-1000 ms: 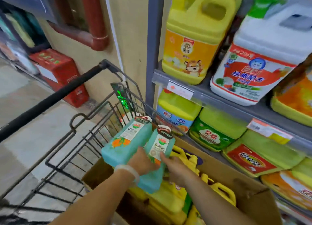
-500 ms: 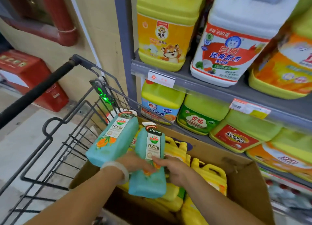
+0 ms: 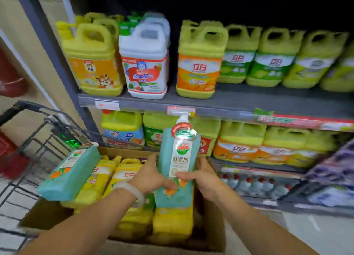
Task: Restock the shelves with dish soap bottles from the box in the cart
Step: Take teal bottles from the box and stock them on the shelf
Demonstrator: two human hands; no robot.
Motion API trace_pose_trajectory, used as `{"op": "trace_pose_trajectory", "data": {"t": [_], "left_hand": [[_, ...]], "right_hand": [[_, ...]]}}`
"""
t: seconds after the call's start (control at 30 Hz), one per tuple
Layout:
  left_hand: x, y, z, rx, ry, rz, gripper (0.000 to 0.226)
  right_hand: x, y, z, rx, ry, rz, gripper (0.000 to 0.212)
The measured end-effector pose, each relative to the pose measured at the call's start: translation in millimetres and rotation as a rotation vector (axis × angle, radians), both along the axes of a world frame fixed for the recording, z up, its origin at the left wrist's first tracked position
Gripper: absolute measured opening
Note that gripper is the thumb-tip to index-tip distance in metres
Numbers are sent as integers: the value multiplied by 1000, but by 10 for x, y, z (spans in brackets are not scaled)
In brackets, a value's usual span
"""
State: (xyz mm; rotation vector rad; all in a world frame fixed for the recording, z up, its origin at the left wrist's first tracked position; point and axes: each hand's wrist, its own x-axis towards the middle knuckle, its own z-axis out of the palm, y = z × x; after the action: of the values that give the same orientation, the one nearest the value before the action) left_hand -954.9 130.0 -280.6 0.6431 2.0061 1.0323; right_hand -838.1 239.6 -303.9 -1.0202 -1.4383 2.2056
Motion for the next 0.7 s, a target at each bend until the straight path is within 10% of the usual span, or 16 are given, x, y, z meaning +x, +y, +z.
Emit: {"op": "trace_pose_trajectory", "data": {"t": [0.7], "left_hand": [[5100,2443,776,389,-31,-827,85]], "right_hand": [[5561,1356,828,358,1,-819,73]]}}
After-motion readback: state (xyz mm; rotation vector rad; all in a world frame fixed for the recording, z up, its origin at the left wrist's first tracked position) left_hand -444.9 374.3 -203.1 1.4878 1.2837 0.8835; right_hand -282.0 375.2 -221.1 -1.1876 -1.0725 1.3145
